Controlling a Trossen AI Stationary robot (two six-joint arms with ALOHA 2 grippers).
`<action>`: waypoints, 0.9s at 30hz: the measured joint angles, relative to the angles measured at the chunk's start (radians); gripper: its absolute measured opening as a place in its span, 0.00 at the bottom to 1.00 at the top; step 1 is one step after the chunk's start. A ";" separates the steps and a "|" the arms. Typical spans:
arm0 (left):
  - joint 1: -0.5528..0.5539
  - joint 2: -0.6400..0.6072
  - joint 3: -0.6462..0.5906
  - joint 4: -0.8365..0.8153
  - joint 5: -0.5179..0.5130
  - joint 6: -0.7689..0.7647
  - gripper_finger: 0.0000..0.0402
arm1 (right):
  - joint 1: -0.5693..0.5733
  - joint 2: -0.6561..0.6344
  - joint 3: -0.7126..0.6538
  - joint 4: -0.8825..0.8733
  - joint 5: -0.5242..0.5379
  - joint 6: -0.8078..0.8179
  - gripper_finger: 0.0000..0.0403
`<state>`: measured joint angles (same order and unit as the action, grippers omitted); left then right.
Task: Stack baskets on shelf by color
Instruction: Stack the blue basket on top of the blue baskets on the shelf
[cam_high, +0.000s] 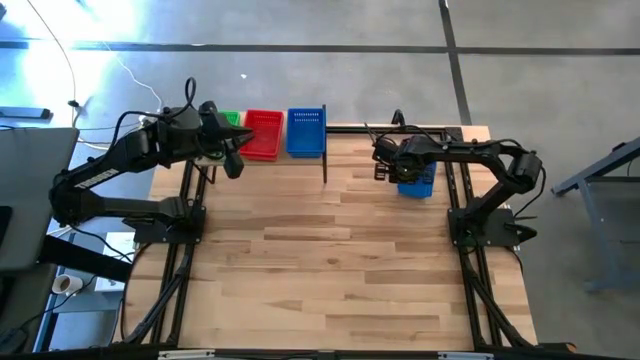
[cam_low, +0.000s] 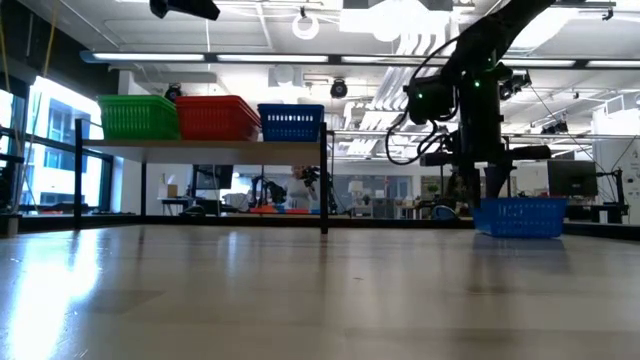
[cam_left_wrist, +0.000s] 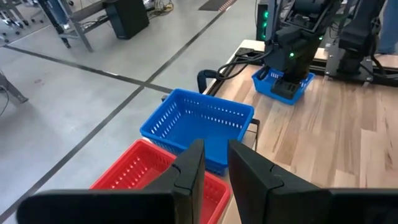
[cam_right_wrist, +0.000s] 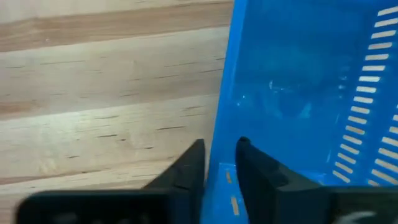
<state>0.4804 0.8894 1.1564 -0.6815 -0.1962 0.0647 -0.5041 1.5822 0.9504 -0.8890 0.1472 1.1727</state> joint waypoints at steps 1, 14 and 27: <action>0.003 0.000 0.000 0.000 0.000 0.000 0.16 | 0.000 0.000 0.000 0.000 0.000 0.001 0.13; 0.018 0.000 0.000 0.000 0.002 0.000 0.16 | 0.054 0.000 0.096 0.002 -0.016 0.024 0.01; 0.018 0.000 0.000 -0.002 0.002 0.000 0.16 | 0.188 0.000 0.406 -0.078 0.145 0.040 0.00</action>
<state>0.4980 0.8894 1.1564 -0.6834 -0.1940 0.0647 -0.3164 1.5826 1.3560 -0.9671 0.2919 1.2131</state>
